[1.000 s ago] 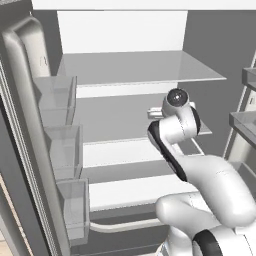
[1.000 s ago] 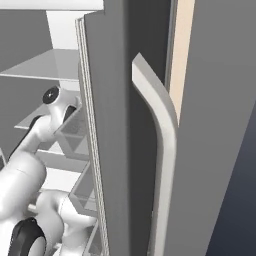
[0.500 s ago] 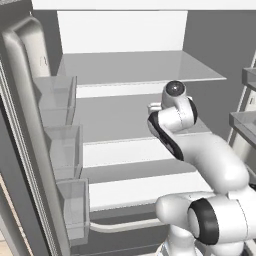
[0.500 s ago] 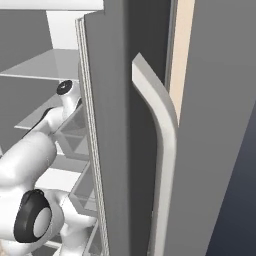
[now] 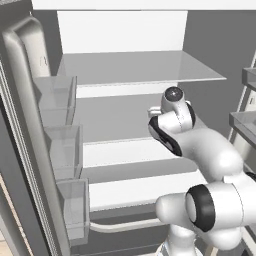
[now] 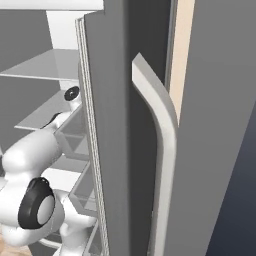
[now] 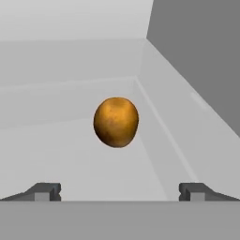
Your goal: Open the fridge, remove the mango, bell pepper, and steak, and place them on any counter.
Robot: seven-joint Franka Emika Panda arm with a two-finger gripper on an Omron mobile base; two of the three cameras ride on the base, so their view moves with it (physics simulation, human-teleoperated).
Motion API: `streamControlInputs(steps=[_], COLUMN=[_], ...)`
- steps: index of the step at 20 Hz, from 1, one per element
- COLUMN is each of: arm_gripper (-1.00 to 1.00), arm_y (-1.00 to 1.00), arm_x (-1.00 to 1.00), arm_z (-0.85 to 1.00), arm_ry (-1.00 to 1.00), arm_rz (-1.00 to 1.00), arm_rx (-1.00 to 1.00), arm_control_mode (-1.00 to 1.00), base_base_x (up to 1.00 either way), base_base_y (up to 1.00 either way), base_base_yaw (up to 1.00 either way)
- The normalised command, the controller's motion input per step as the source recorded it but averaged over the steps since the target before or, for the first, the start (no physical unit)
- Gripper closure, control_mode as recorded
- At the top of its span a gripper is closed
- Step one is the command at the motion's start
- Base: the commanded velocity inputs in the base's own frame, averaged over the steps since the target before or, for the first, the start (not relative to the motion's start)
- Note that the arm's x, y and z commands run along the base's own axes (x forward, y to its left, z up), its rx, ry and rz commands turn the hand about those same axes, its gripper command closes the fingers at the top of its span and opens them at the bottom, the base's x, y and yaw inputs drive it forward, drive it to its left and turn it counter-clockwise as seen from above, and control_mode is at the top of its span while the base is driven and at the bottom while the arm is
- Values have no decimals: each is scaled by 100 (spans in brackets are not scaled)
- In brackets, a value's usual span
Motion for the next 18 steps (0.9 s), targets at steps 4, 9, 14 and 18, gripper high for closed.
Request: streamControlInputs(steps=[4,9,14,18], arm_gripper=[-100,-100,-100,-100], arm_y=[-9,-2,-4,-11], arm_x=[45,45,38,30], arm_z=[0,0,-7,-24], arm_ry=[0,0,0,1], arm_rz=[-2,-1,-1,-2], arm_rx=[0,0,0,0], arm_control_mode=[-100,-100,-100,-100], base_base_x=[0,0,0,0], base_base_y=[0,0,0,0], base_base_yaw=[0,0,0,0])
